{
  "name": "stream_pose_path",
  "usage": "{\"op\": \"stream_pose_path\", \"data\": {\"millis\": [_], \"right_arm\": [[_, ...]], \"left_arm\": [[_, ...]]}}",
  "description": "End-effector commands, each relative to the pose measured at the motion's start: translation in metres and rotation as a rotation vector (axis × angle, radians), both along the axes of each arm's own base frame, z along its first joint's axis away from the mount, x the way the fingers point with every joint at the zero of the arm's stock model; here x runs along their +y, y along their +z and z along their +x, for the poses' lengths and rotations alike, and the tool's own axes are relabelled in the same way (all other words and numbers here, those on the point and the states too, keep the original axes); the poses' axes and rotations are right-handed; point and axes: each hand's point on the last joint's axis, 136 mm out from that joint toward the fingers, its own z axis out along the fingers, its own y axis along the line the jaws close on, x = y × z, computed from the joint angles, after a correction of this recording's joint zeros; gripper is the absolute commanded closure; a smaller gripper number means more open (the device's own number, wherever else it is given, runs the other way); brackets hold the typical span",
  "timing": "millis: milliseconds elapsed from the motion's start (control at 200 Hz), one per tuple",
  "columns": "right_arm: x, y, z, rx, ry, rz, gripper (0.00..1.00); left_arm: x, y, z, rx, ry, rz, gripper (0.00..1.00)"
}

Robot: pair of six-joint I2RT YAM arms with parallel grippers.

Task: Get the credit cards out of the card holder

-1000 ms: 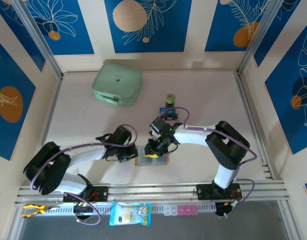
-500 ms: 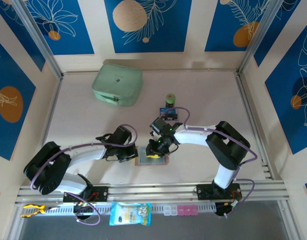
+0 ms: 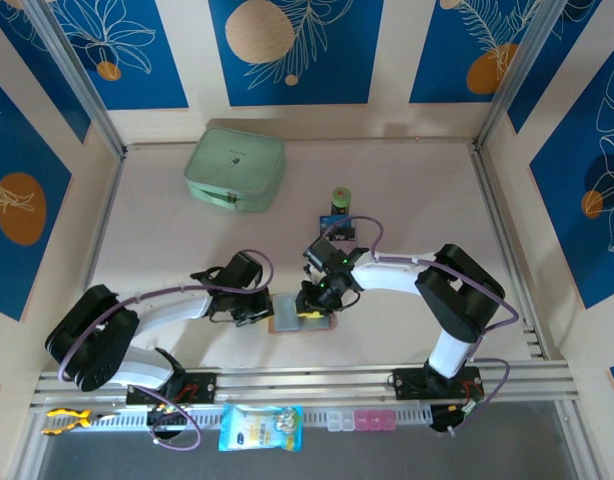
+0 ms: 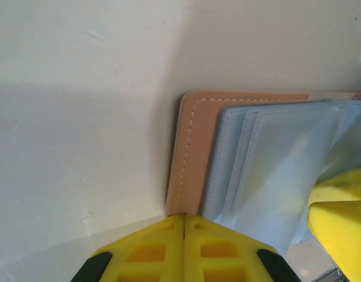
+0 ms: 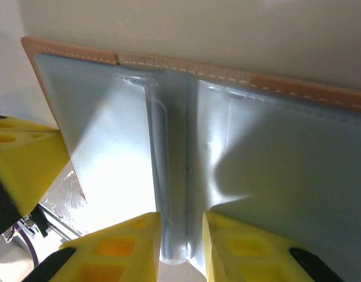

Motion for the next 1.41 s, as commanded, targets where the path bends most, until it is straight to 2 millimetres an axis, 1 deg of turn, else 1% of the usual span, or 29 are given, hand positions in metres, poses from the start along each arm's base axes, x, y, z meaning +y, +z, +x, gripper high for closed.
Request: {"op": "stream_pose_path", "data": {"millis": [0, 125, 305, 515, 610, 675, 770, 865, 955, 1120, 1235, 1320, 1400], "right_arm": [[-0.007, 0.002, -0.003, 0.001, 0.002, -0.011, 0.76], [-0.007, 0.002, -0.002, -0.001, 0.004, -0.01, 0.79], [-0.01, 0.001, -0.002, 0.0, -0.001, -0.013, 0.83], [-0.011, -0.001, -0.003, 0.006, -0.005, -0.009, 0.86], [-0.009, 0.004, -0.002, -0.004, -0.007, 0.0, 0.86], [-0.008, 0.011, 0.0, -0.017, -0.008, 0.009, 0.84], [-0.004, 0.02, 0.002, -0.035, -0.004, 0.027, 0.82], [0.004, 0.028, 0.004, -0.04, 0.007, 0.067, 0.81], [0.013, 0.032, 0.003, -0.032, 0.023, 0.099, 0.8], [0.027, 0.03, 0.002, -0.013, 0.044, 0.133, 0.8], [0.035, 0.028, 0.001, -0.007, 0.061, 0.149, 0.8], [0.038, 0.023, 0.001, -0.001, 0.065, 0.141, 0.8], [0.035, 0.016, 0.0, 0.009, 0.058, 0.112, 0.8]], "left_arm": [[0.005, 0.009, 0.002, -0.01, 0.006, 0.022, 0.94], [0.004, 0.017, 0.006, -0.029, 0.011, 0.011, 0.95], [0.0, 0.022, 0.008, -0.039, 0.011, -0.009, 0.94], [-0.009, 0.027, 0.011, -0.043, 0.003, -0.054, 0.94], [-0.007, 0.022, 0.009, -0.033, 0.003, -0.037, 0.95], [-0.004, 0.016, 0.007, -0.021, 0.006, -0.026, 0.95], [-0.007, 0.01, 0.005, -0.01, 0.002, -0.04, 0.95], [-0.009, 0.003, 0.004, 0.005, -0.003, -0.046, 0.95], [-0.008, -0.003, 0.002, 0.021, -0.005, -0.036, 0.96], [0.0, -0.01, -0.001, 0.033, 0.0, 0.006, 0.96], [0.001, -0.01, -0.002, 0.035, -0.002, 0.01, 0.96], [0.002, -0.01, -0.003, 0.036, 0.0, 0.01, 0.96], [0.002, -0.01, -0.003, 0.034, 0.002, 0.009, 0.96]]}}
